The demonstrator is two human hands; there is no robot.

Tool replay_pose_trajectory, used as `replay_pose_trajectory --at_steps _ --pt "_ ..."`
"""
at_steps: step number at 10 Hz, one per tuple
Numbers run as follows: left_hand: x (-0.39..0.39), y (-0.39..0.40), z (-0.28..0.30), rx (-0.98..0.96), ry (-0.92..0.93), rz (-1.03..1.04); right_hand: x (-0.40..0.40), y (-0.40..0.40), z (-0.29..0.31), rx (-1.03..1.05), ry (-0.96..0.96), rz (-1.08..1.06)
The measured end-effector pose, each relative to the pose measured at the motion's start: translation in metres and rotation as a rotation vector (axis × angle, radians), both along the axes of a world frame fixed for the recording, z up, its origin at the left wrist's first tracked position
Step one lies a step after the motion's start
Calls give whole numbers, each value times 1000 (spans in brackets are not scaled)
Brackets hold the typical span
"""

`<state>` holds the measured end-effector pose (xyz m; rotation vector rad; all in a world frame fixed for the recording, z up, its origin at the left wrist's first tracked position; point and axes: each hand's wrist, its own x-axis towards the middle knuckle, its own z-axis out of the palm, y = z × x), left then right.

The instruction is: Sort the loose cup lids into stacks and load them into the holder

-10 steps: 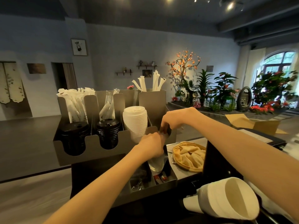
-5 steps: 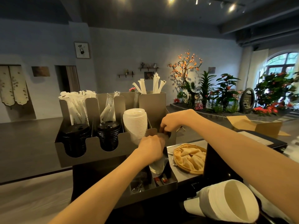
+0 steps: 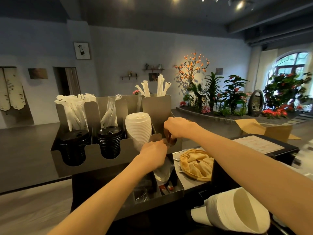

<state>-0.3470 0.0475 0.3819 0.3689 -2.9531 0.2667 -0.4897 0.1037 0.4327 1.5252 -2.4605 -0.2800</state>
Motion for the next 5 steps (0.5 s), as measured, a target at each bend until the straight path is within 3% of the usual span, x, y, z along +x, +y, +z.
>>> replay_pose_trajectory --at_steps 3,5 --pt "2 -3 -3 32 -3 -40 -6 2 2 13 -37 40" --pt "35 -20 10 520 338 -114 -14 5 25 -280 -263 170"
